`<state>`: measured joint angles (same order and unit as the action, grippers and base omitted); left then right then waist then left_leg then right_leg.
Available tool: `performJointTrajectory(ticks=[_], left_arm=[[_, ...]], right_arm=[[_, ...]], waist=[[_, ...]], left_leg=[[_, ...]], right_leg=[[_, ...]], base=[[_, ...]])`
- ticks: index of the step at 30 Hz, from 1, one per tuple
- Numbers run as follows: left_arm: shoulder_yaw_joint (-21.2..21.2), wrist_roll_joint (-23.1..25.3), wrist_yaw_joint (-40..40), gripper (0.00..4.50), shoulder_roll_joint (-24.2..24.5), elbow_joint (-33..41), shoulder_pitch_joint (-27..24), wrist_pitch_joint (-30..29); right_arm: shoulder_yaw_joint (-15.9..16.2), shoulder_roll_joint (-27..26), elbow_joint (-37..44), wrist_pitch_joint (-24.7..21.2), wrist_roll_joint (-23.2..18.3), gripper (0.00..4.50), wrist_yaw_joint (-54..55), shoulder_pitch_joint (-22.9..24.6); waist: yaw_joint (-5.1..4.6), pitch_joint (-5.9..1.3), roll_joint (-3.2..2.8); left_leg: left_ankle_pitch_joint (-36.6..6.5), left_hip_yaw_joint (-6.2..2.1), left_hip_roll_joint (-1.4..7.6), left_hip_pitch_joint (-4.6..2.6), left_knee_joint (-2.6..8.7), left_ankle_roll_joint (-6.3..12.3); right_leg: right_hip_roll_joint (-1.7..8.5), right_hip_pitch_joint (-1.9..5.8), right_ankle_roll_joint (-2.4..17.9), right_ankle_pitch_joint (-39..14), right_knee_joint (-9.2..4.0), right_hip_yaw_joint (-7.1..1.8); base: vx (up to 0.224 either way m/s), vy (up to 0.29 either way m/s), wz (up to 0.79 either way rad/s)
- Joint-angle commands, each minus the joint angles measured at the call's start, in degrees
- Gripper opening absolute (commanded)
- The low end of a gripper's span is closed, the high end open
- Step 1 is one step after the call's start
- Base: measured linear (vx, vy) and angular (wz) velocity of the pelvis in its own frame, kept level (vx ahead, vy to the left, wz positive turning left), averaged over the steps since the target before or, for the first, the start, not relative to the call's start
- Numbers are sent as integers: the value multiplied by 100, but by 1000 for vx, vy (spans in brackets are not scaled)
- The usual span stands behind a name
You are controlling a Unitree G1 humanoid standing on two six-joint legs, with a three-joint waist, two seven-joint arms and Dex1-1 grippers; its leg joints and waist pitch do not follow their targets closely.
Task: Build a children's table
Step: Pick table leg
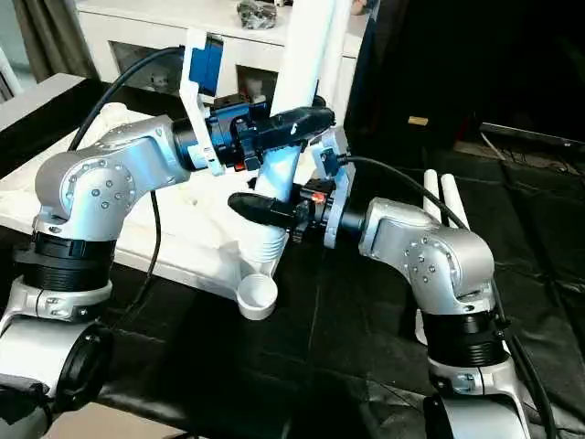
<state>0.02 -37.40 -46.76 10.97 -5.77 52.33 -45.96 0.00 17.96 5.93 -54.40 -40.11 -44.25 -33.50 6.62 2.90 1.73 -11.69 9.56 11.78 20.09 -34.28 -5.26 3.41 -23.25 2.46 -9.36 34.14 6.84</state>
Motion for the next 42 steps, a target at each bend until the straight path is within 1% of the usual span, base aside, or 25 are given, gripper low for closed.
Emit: performJointTrajectory(ticks=[1, 6, 8, 9, 10, 21, 23, 24, 26, 27, 29, 31, 33, 35, 36, 37, 39, 40, 41, 42], left_arm=[[-28, 2, -93, 186, 59, 88, 149, 10], [-32, 4, -108, 186, 86, 63, 156, 27], [-36, 0, -104, 186, 92, 59, 156, 33], [-38, -2, -102, 186, 95, 58, 156, 35], [-36, -11, -111, 186, 102, 59, 155, 31], [5, -57, -102, 186, 66, 38, 199, 3], [41, -103, -65, 186, 40, 38, 207, -30], [51, -127, -57, 186, 33, 47, 214, -50], [48, -134, -65, 186, 34, 61, 214, -65], [48, -134, -65, 186, 34, 61, 214, -65], [21, -124, -98, 186, 52, 88, 210, -73], [22, -137, -103, 186, 51, 103, 210, -89], [19, -152, -122, 186, 56, 119, 216, -104], [27, -168, -118, 186, 47, 131, 237, -107], [35, -186, -128, 185, 34, 165, 257, -70], [101, -295, -104, 185, -15, 189, 276, -127], [220, -488, -79, 185, -87, 251, 310, -211], [220, -488, -79, 185, -87, 251, 310, -211], [304, -652, -55, 241, -123, 285, 336, -349], [448, -885, 6, 255, -197, 316, 383, -491]], right_arm=[[-26, 107, -40, -39, 30, 265, 23, -65], [-68, 91, -43, -34, 26, 265, 45, -61], [-108, 66, -45, -54, -23, 293, 53, -47], [-117, 62, -38, -66, -40, 293, 55, -42], [-110, 58, -16, -59, -38, 303, 60, -34], [-94, 28, 18, -91, -151, 306, 63, 21], [-78, 10, 17, -85, -149, 276, 66, 41], [-52, 1, 1, -74, -127, 276, 74, 56], [-35, -15, -28, -66, -116, 257, 82, 65], [-35, -15, -28, -66, -116, 257, 82, 65], [-36, -24, -63, -65, -113, 229, 105, 65], [-39, -20, -80, -64, -119, 227, 112, 64], [-34, -19, -99, -59, -118, 210, 118, 58], [-26, -17, -97, -50, -110, 204, 110, 72], [-26, -24, -104, -37, -98, 202, 112, 82], [-31, -36, -109, -25, -90, 201, 120, 87], [-32, -57, -111, 21, -60, 199, 138, 103], [-32, -57, -111, 21, -60, 199, 138, 103], [-51, -84, -123, 33, -44, 199, 191, 109], [-74, -122, -146, 75, -4, 198, 279, 114]], waist=[[31, -412, 51], [31, -413, 57], [34, -417, 54], [35, -419, 53], [32, -414, 38], [37, -419, 36], [34, -418, 37], [35, -418, 40], [35, -419, 40], [34, -418, 40], [35, -421, 31], [36, -421, 28], [37, -423, 24], [38, -420, 10], [38, -422, 19], [40, -423, -8], [36, -425, -5], [32, -423, -1], [36, -424, -9], [37, -426, -19]], left_leg=[[-87, -5, 115, 40, 332, 114], [-92, -4, 110, 46, 330, 113], [-65, -6, 113, 42, 328, 114], [-56, -6, 115, 41, 328, 115], [-74, -7, 117, 39, 330, 107], [-96, -8, 117, 38, 328, 96], [-87, -8, 119, 40, 327, 91], [-93, -8, 118, 41, 327, 92], [-90, -9, 116, 45, 327, 100], [-95, -8, 116, 44, 326, 99], [-82, -10, 120, 39, 327, 97], [-85, -11, 119, 39, 326, 92], [-73, -12, 121, 36, 326, 88], [-95, -16, 124, 37, 328, 77], [-105, -14, 119, 38, 327, 71], [-108, -18, 125, 34, 328, 66], [-115, -16, 122, 41, 323, 57], [-139, -15, 118, 41, 324, 58], [-147, -18, 118, 34, 325, 57], [-145, -17, 117, 37, 322, 54]], right_leg=[[476, 420, 318, -1479, -378, -361], [476, 420, 286, -1537, -386, -357], [471, 416, 294, -1485, -376, -357], [474, 416, 304, -1462, -375, -358], [472, 411, 320, -1450, -379, -357], [476, 424, 379, -1410, -368, -358], [474, 423, 399, -1376, -366, -357], [476, 424, 402, -1382, -367, -356], [476, 427, 405, -1371, -364, -356], [478, 426, 399, -1382, -368, -357], [477, 423, 400, -1367, -364, -359], [474, 426, 400, -1354, -359, -356], [477, 424, 416, -1316, -357, -359], [477, 423, 435, -1308, -358, -358], [476, 430, 434, -1311, -359, -357], [476, 424, 445, -1288, -361, -358], [477, 433, 493, -1220, -350, -357], [475, 433, 504, -1228, -357, -356], [475, 431, 502, -1247, -358, -354], [474, 431, 528, -1221, -350, -356]], base=[[0, 0, 0], [0, 0, 0], [0, 0, 0], [0, 0, 0], [0, 0, 0], [0, 0, 0], [0, 0, 0], [0, 0, 0], [0, 0, 0], [0, 0, 0], [0, 0, 0], [0, 0, 0], [0, 0, 0], [0, 0, 0], [0, 0, 0], [0, 0, 0], [0, 0, 0], [0, 0, 0], [0, 0, 0], [0, 0, 0]])
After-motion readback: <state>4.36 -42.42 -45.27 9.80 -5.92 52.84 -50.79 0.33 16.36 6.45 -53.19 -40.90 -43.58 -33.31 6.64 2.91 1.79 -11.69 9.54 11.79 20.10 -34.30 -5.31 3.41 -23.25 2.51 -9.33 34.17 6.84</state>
